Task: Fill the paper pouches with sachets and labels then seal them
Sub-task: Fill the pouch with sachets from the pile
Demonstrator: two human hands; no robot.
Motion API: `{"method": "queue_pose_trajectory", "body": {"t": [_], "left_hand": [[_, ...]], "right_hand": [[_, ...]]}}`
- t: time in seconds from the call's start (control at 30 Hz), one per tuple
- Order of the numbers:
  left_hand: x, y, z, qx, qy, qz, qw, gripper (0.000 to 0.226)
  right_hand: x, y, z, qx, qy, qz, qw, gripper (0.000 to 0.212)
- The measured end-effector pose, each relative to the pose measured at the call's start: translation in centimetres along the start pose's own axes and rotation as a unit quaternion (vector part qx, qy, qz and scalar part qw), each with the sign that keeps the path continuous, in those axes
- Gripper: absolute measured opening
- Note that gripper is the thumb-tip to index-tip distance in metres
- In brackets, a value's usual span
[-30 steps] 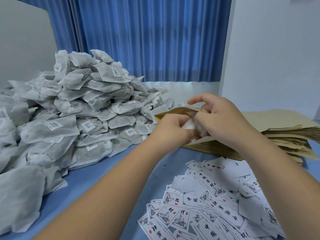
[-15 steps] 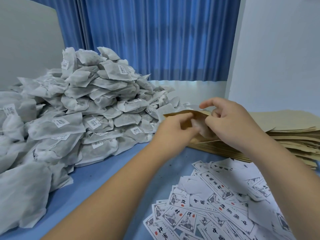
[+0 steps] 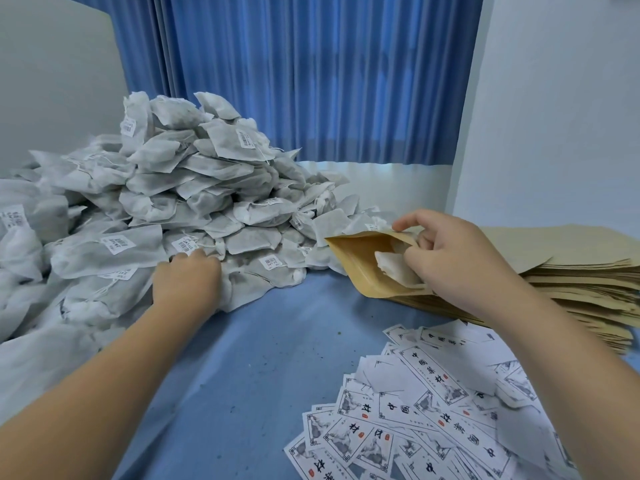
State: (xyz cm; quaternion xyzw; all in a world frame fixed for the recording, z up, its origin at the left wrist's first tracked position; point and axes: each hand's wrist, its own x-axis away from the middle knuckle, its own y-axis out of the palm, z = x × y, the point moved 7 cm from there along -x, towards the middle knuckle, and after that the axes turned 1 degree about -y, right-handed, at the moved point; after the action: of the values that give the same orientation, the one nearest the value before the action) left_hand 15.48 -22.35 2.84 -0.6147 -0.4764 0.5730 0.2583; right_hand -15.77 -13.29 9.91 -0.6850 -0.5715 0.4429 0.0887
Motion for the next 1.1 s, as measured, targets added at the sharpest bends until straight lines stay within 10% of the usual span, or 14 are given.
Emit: {"method": "queue_pose_trajectory", "body": {"t": [0.4, 0.77, 1.1], "left_hand": [[3.3, -5.4, 4.8, 0.301, 0.126, 0.136, 0.935, 0.024], [8.9, -5.1, 13.0, 0.294, 0.371, 0.001, 0.881, 0.021], [8.4, -3.6, 12.7, 0.191, 0.246, -0.04, 0.95, 0.025]], "right_hand": [[-0.1, 0.2, 0.2, 0.024, 0.004, -0.006, 1.0, 0.035], [0.0, -0.1, 0.2, -0.011, 0.009, -0.011, 1.0, 0.028], [0.1, -0.5, 0.1, -0.014, 0.011, -0.009, 1.0, 0.027]]}}
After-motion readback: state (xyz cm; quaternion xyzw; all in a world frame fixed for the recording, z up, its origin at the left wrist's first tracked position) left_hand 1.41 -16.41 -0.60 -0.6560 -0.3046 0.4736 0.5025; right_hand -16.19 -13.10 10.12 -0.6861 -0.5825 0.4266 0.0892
